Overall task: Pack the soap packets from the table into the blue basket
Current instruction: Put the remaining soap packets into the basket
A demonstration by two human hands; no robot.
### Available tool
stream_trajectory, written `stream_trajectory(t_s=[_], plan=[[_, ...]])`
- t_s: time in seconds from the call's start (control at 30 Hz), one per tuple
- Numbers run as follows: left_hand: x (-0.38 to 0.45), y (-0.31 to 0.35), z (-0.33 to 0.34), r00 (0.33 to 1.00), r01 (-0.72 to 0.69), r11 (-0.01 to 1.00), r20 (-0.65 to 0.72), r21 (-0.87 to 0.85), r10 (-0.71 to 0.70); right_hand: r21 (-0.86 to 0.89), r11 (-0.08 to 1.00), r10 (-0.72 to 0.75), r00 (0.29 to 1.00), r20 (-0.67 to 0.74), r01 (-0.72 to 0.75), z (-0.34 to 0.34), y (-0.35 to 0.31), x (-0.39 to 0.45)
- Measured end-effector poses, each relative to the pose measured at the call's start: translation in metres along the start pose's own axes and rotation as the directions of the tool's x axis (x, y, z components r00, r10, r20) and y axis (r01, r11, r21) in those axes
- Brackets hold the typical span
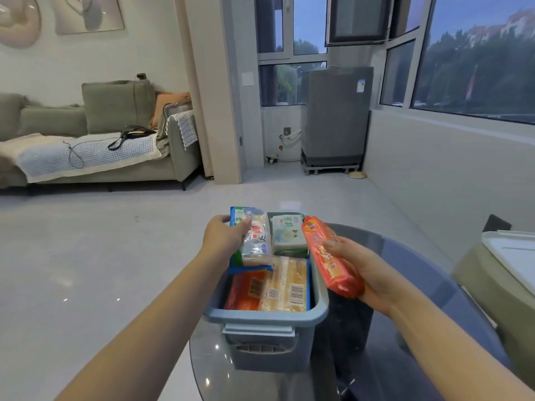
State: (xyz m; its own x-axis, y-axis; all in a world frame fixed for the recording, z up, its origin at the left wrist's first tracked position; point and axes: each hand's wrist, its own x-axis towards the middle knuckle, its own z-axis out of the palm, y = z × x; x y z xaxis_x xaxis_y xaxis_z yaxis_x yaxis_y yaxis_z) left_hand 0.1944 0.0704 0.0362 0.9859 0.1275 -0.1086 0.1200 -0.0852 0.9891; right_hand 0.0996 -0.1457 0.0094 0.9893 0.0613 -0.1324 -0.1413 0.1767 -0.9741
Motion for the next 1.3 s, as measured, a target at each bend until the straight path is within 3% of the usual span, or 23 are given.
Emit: stream_trajectory(t_s=[0.1,0.3,0.6,0.97,1.07,1.13,1.2,1.3], plan=[[0.019,0.001,0.001,0.994,-0.073,0.994,-0.07,0.086,0.079,-0.004,1.0,-0.008,1.0,-0.005,0.008,0.0,0.0,0.005],[0.044,-0.003,0.021,0.99,-0.129,0.918,0.0,0.374,0.139,-0.021,1.0,-0.022,1.0,0.012,0.023,-0.003,0.001,0.009],[0.058,-0.014,0.032,0.996,-0.056,0.889,0.088,0.455,0.017,-0.058,0.997,-0.043,0.999,-0.009,0.042,0.001,-0.002,0.008],[0.025,-0.01,0.011,0.97,-0.225,0.961,0.135,0.162,0.204,-0.197,0.977,-0.096,0.992,-0.088,0.077,0.021,-0.012,-0.001],[0.0,-0.012,0.001,0.945,-0.185,0.983,0.274,0.006,0.176,-0.239,0.969,-0.083,0.991,-0.1,0.057,0.035,-0.017,0.003],[-0.014,-0.01,-0.006,0.888,-0.126,0.99,0.437,-0.063,0.141,-0.302,0.952,-0.082,0.989,-0.125,0.041,0.048,-0.018,0.01],[-0.023,-0.008,-0.01,0.852,-0.114,0.988,0.502,-0.101,0.149,-0.356,0.934,-0.064,0.991,-0.121,0.017,0.062,-0.016,0.019],[-0.025,-0.002,-0.021,0.895,-0.196,0.975,0.388,-0.101,0.22,-0.313,0.949,-0.001,0.994,-0.111,-0.034,0.083,-0.011,0.032]])
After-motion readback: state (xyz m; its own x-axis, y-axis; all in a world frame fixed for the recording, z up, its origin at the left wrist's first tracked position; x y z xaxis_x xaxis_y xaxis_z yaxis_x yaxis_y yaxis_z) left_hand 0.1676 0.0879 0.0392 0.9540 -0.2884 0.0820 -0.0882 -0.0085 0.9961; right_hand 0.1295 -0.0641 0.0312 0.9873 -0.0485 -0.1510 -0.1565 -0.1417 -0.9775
